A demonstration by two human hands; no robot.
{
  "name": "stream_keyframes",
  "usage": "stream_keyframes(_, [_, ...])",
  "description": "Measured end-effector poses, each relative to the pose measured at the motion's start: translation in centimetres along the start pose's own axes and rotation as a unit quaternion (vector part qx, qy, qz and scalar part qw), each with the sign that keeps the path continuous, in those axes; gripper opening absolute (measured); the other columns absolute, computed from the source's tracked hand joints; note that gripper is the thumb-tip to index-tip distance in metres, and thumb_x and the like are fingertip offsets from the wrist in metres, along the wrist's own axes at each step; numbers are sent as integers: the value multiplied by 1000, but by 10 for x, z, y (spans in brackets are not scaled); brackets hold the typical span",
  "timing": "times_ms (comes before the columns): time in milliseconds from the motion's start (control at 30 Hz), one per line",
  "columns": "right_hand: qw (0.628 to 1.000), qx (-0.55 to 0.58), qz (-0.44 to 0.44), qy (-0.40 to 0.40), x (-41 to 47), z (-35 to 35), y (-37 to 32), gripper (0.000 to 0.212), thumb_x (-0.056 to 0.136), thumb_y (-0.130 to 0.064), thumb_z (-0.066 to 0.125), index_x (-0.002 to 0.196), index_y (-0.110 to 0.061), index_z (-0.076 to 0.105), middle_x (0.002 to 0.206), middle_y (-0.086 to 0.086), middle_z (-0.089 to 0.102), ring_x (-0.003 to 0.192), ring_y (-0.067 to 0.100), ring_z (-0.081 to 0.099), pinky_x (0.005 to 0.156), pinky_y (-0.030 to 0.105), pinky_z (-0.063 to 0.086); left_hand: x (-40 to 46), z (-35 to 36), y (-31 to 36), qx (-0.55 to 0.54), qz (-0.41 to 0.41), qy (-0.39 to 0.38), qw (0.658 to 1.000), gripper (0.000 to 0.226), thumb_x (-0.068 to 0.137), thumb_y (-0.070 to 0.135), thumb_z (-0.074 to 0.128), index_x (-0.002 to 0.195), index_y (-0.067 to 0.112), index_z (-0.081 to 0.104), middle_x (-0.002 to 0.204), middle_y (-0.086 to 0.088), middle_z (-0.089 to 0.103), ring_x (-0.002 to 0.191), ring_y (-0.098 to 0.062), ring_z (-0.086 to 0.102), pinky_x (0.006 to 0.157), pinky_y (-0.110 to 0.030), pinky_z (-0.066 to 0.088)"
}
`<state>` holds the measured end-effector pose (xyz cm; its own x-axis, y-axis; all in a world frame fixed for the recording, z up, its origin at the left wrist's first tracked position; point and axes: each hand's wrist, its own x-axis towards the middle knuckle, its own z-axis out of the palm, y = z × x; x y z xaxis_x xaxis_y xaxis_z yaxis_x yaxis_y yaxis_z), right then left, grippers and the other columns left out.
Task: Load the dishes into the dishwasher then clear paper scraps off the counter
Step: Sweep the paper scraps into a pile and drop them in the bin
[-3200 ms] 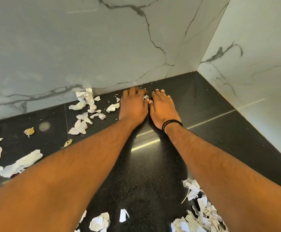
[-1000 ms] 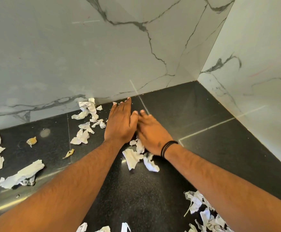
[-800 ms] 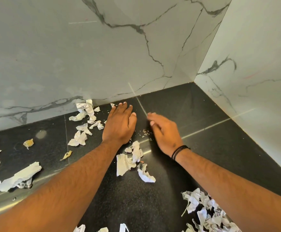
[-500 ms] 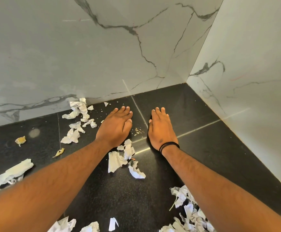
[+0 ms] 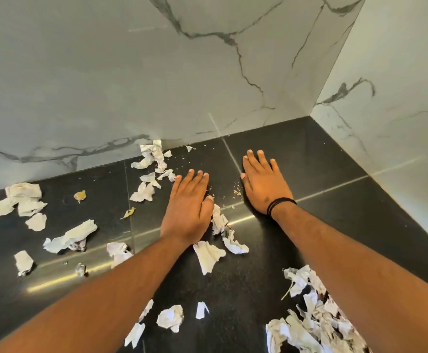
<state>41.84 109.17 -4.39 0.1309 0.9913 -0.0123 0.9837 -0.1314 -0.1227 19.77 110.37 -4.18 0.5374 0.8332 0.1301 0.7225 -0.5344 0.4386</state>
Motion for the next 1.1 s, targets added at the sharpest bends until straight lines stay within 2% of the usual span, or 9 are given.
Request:
stream_keyframes(200, [983, -14, -170, -63, -39, -5, -32, 59, 107, -41, 16, 160, -18, 3, 166, -1, -6, 153, 20, -13, 125, 41, 0, 0, 1, 1, 5, -22, 23, 999, 76, 92, 45, 12, 158, 11, 29, 165, -8, 29, 155, -19, 15, 128, -37, -1])
stream_keyframes(300, [966, 75, -229, -92, -70, -5, -48, 55, 108, -39, 18, 159, -22, 5, 164, -8, -6, 152, 10, -13, 124, 32, -7, -1, -1, 2, -1, -55, 47, 997, 76, 92, 44, 12, 159, 11, 26, 166, -9, 26, 156, -22, 13, 128, -40, -1])
stream_keyframes(433, [947, 296, -125, -22, -47, -11, -55, 49, 107, -18, 34, 156, -17, 26, 163, -2, 21, 152, 9, 11, 126, 31, 9, -1, -1, 4, -3, -84, 53, 995, 78, 91, 45, 10, 161, 10, 17, 168, -8, 19, 156, -21, 9, 128, -42, 0])
stream_keyframes(500, [954, 297, -45, 27, -9, -9, -59, 50, 107, -16, 37, 156, -11, 26, 164, 5, 21, 153, 16, 10, 125, 30, 7, 0, 0, 2, -14, -77, 58, 995, 79, 91, 45, 12, 161, 10, 15, 168, -8, 18, 156, -19, 9, 128, -38, -2])
stream_keyframes(633, [986, 164, 40, 6, 67, 5, -71, 61, 107, -31, 31, 158, -4, 11, 166, 14, 8, 154, 27, 1, 124, 37, 4, -2, -2, 3, -82, -76, 75, 991, 79, 90, 44, 20, 162, 12, 7, 169, -7, 12, 155, -15, 3, 126, -29, -5])
stream_keyframes(733, [998, 54, 12, -8, 86, 15, -80, 61, 107, -36, 24, 158, -6, 11, 166, 15, 5, 154, 27, -1, 125, 43, 5, -3, -4, 4, -128, -95, 85, 984, 77, 94, 38, 29, 162, 14, 2, 169, -6, 9, 155, -13, 1, 127, -32, -1])
stream_keyframes(867, [987, 42, -152, -32, 61, 10, -81, 53, 107, -25, 33, 158, -12, 22, 166, 7, 14, 154, 24, 7, 125, 40, 10, -1, -7, 7, -146, -99, 90, 980, 77, 95, 37, 31, 161, 13, 0, 170, -7, 8, 156, -16, 2, 128, -34, 1])
stream_keyframes(1000, [952, 180, -240, -65, 4, 5, -90, 51, 104, -27, 38, 155, -21, 34, 163, -2, 26, 152, 15, 14, 125, 32, 8, -2, -9, 9, -166, -113, 91, 975, 78, 94, 38, 31, 162, 15, -1, 170, -5, 7, 155, -13, -1, 128, -35, 2])
stream_keyframes(1100, [934, 303, -188, -29, -6, -2, -83, 45, 98, -24, 41, 138, -15, 58, 144, 2, 56, 139, 15, 42, 120, 34, 29, -2, -9, 10, -162, -114, 96, 975, 77, 97, 40, 30, 161, 16, -5, 170, -6, 5, 155, -14, -1, 128, -37, 3])
